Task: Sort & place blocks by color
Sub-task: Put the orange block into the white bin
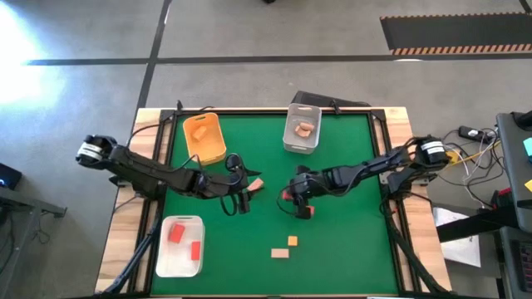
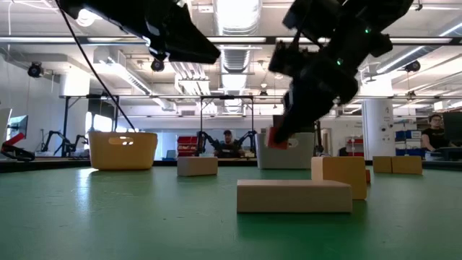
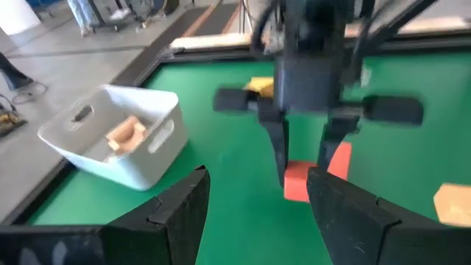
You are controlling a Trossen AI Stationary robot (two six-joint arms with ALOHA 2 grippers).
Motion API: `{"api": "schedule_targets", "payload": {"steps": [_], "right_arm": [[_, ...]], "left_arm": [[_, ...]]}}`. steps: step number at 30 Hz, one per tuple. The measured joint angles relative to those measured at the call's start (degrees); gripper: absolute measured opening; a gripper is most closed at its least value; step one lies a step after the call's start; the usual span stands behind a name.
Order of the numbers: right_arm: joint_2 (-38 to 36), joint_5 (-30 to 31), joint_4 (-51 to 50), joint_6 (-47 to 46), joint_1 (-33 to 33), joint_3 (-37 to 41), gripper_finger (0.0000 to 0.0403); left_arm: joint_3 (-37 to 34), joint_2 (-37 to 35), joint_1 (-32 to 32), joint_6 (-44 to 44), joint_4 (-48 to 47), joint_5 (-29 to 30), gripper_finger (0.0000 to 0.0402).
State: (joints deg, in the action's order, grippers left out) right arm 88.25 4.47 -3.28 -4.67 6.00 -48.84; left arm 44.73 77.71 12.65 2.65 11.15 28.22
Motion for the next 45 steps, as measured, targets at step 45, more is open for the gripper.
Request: {"api": "schedule_targets", "payload": {"steps": [45], "right_arm": [[-9.27, -7.32, 68.56, -25.30, -3.41, 15.84, 0.0118]], "left_arm": [[3.40, 16.98, 3.45, -56.12, 48.83, 6.00, 0.0212]]}}
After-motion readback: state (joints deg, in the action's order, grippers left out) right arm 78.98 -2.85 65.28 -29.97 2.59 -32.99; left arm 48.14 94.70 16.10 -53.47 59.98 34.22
